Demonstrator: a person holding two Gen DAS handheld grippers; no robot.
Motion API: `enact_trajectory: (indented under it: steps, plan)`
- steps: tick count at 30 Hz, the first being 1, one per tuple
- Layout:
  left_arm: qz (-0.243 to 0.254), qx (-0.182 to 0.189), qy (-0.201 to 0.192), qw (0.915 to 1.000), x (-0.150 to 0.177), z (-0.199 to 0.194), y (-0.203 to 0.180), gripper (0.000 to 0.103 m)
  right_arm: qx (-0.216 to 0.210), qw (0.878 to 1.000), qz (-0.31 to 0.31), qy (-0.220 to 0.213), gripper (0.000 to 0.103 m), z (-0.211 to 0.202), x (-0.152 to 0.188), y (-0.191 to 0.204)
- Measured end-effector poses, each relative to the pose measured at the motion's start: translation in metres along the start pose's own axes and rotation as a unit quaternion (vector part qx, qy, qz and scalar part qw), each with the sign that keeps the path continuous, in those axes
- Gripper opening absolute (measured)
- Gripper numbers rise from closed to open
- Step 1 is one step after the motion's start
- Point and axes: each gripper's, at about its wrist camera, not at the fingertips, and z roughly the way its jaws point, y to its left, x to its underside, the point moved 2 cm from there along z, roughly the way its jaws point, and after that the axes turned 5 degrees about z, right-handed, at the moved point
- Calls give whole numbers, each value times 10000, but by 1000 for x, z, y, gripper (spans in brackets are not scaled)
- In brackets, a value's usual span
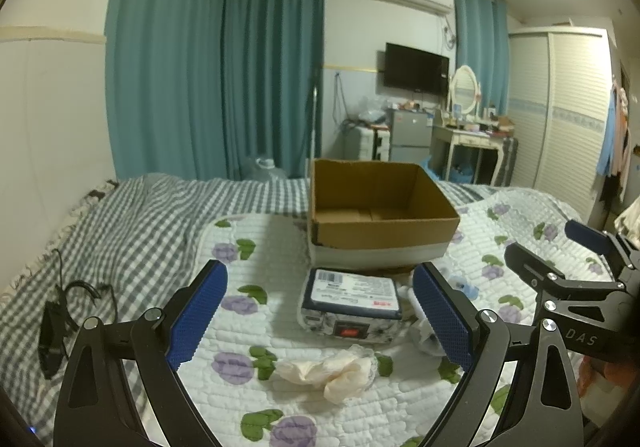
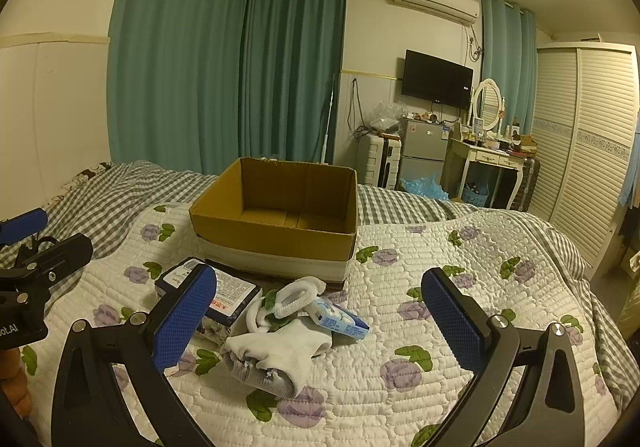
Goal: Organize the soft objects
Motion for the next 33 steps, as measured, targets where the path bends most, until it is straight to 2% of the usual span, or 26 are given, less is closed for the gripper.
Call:
enact_trajectory:
  steps: [33]
  plan:
    - [9,-46,7,10000,-1,0,-3,96,8,10000,1,29,103,1,2,1]
